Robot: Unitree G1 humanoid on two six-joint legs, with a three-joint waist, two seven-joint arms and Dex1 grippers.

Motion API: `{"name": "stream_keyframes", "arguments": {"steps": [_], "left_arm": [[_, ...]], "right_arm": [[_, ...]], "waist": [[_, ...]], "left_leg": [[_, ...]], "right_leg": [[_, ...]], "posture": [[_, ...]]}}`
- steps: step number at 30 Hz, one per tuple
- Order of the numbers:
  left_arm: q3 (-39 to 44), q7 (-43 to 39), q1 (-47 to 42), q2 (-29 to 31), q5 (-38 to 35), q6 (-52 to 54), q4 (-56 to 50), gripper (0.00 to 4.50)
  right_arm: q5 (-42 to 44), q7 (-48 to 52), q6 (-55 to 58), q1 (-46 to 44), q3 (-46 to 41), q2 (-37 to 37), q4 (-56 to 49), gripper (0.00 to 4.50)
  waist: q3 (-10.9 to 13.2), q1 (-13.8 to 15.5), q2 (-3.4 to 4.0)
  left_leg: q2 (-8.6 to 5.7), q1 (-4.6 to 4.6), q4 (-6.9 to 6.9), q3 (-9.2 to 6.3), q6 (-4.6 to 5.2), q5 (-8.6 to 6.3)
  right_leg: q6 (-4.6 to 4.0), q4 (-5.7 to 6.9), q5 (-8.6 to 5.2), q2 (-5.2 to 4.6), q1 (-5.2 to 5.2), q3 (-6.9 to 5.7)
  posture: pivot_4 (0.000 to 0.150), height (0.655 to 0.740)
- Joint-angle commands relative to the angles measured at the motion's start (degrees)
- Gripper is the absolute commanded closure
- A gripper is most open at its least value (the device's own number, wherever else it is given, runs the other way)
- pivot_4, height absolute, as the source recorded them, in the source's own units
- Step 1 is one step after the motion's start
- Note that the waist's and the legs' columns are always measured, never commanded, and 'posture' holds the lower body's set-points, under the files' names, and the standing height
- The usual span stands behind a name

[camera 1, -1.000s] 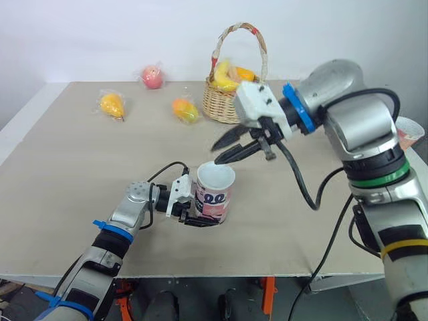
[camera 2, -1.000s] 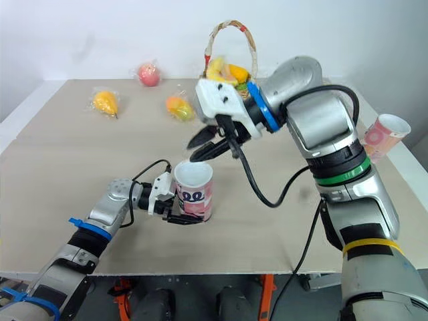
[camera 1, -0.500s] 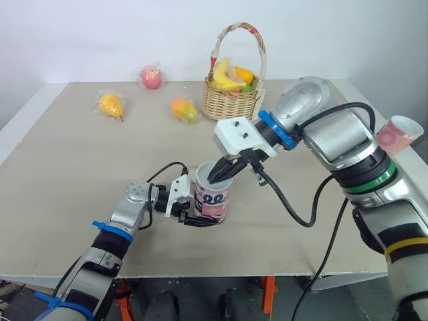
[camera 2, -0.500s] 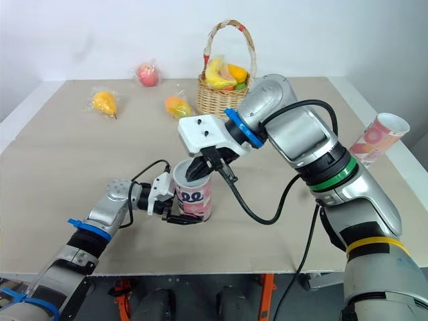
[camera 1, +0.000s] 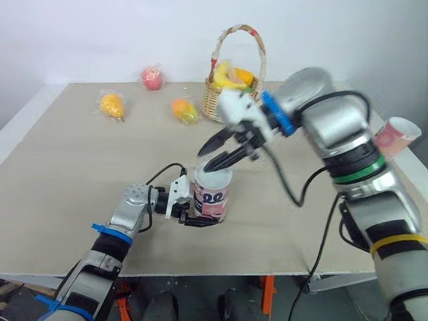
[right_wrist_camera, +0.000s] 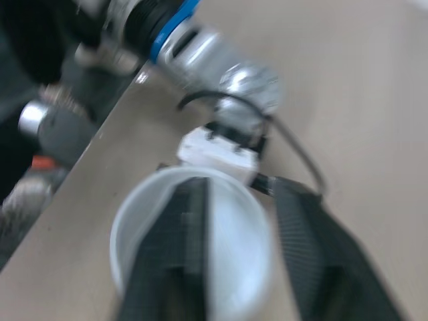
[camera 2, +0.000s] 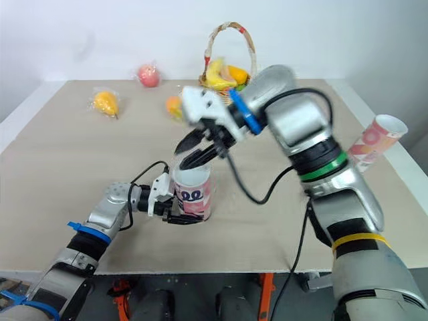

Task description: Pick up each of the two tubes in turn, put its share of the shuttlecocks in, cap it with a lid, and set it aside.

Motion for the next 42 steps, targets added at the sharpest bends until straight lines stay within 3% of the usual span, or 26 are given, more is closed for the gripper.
{"name": "stream_keyframes", "arguments": {"steps": [1,3,4,11,12,14,18,22,30,38,42], "left_arm": [[-0.5,0.4,1.9,1.0,1.1,0.7,1.4,1.29],[-0.5,0.4,1.9,0.9,1.1,0.5,1.5,1.29],[-0.5,0.4,1.9,0.8,1.0,0.4,1.4,1.29],[-0.7,2.7,1.2,-1.3,1.9,-4.0,3.0,1.29],[-0.3,2.9,1.0,-1.6,1.6,-4.5,3.3,0.60],[0.7,2.7,0.7,-2.3,0.3,-4.8,3.5,0.07],[2.7,3.3,-0.3,-2.8,-0.7,-8.0,3.6,0.07],[4.2,2.1,0.6,-0.7,-2.4,-7.9,0.9,0.07],[4.5,-4.3,8.1,10.8,-4.9,-1.0,-10.3,0.07],[11.3,-3.2,14.3,20.9,-7.4,1.4,-17.2,0.07],[18.7,-1.7,17.3,25.6,-14.3,7.8,-24.8,0.07]], "right_arm": [[4.6,2.2,4.1,3.1,-5.8,-7.4,-5.5,1.31],[6.9,2.2,8.0,5.3,-7.8,-10.7,-8.0,0.23],[7.8,1.7,9.2,6.8,-9.0,-12.0,-9.5,0.10],[7.4,-9.1,8.8,27.6,-17.6,-18.1,-20.0,0.10],[7.9,-10.8,9.4,29.8,-18.7,-17.8,-21.3,0.00],[8.1,-14.9,10.3,34.2,-20.1,-16.6,-23.6,0.00],[6.9,-22.5,8.1,42.9,-21.2,-12.6,-26.8,0.00],[4.6,-22.7,5.7,47.2,-18.3,-13.5,-27.9,0.00],[8.6,-22.6,9.7,47.1,-15.6,-10.6,-29.2,0.00],[7.9,-25.4,10.3,44.2,-12.9,-5.2,-26.7,0.00],[6.5,-24.7,6.3,43.8,-10.4,-2.7,-25.6,0.00]], "waist": [[0.0,0.2,-0.01],[0.0,0.2,0.03],[0.0,0.1,0.04],[0.1,0.5,0.03],[0.1,0.6,0.07],[0.2,0.6,0.21],[0.3,0.6,0.16],[0.4,0.5,0.21],[0.6,-0.2,0.19],[0.8,-0.2,0.04],[0.9,-0.2,-0.03]], "left_leg": [[-0.04,-0.07,-0.01,-0.03,-0.10,-0.07],[-0.08,-0.13,-0.03,0.08,-0.09,-0.24],[-0.09,-0.14,-0.03,0.08,-0.08,-0.26],[-0.14,-0.30,-0.01,0.06,-0.03,-0.31],[-0.17,-0.32,-0.01,0.09,-0.03,-0.31],[-0.20,-0.40,0.07,0.17,-0.08,-0.28],[-0.19,-0.43,0.14,0.18,-0.12,-0.24],[-0.20,-0.76,0.15,0.22,-0.14,-0.23],[-0.11,-0.80,0.03,0.16,-0.14,-0.24],[-0.07,-0.80,0.09,0.13,-0.16,-0.23],[-0.04,-0.81,0.05,0.13,-0.17,-0.23]], "right_leg": [[-0.04,-0.02,-0.06,-0.02,-0.04,0.04],[-0.03,-0.04,-0.18,-0.04,-0.11,0.16],[-0.01,-0.04,-0.21,-0.03,-0.12,0.20],[0.51,-0.11,-0.47,-0.03,-0.21,0.22],[0.57,-0.12,-0.43,-0.05,-0.22,0.26],[0.69,-0.11,-0.31,-0.06,-0.32,0.39],[0.75,-0.12,-0.24,-0.03,-0.33,0.42],[0.76,-0.12,-0.23,-0.01,-0.64,0.46],[0.64,-0.10,-0.32,0.05,-0.71,0.43],[0.63,-0.10,-0.29,0.01,-0.70,0.34],[0.59,-0.10,-0.34,0.01,-0.72,0.32]], "posture": [[0.150,0.7400],[0.150,0.7400],[0.150,0.7400],[0.150,0.7400],[0.150,0.7400],[0.150,0.7400],[0.150,0.7400],[0.150,0.7400],[0.150,0.7400],[0.150,0.7400],[0.150,0.7400]]}}
